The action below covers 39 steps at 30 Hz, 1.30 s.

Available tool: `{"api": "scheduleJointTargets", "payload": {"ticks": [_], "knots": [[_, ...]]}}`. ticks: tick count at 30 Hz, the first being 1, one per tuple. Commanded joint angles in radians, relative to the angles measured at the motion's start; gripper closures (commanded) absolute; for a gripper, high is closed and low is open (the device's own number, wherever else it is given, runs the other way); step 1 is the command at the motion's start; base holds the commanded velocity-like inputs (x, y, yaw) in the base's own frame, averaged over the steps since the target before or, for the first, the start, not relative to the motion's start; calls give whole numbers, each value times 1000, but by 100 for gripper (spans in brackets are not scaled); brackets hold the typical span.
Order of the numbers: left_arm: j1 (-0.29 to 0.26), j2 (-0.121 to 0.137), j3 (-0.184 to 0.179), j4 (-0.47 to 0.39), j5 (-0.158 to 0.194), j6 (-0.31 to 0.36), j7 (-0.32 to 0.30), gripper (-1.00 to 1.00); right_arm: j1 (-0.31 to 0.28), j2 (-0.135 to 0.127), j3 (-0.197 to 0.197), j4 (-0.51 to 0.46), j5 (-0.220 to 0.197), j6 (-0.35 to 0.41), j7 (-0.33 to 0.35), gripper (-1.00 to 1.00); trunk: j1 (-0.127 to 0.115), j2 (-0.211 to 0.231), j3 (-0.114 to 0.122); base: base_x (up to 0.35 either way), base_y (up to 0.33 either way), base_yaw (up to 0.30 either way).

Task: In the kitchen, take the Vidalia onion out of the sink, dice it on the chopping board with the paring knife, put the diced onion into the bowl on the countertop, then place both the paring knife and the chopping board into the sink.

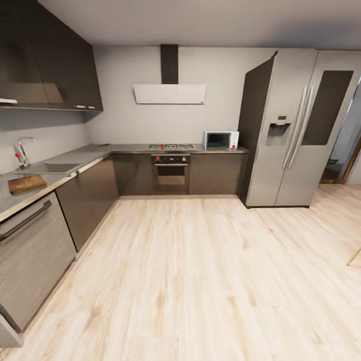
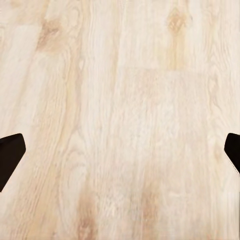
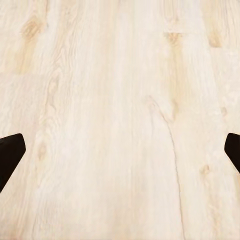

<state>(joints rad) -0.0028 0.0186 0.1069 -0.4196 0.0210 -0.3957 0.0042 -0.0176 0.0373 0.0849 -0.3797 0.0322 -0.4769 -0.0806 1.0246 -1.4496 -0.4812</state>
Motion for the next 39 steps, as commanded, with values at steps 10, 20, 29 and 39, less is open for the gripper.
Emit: {"api": "scheduleJointTargets", "payload": {"ticks": [10, 20, 29, 39], "knots": [[0, 0, 1, -1, 2, -3, 0, -100, -1, -1, 6, 1, 3, -2, -8, -100, 0, 0, -1, 268, -232, 223], [0, 0, 0, 0, 2, -3, 0, -100, -1, 0, 6, 1, 3, -2, -8, -100, 0, 0, -1, 268, -236, 202], [0, -1, -1, 2, 2, -3, 0, -100, -1, 0, 7, 1, 3, -2, -8, -100, 0, 0, -1, 268, -236, 200], [0, -2, -1, 3, 2, -2, 0, -100, -1, 0, 7, 1, 3, -2, -8, -100, 0, 0, -1, 268, -236, 200]]}}
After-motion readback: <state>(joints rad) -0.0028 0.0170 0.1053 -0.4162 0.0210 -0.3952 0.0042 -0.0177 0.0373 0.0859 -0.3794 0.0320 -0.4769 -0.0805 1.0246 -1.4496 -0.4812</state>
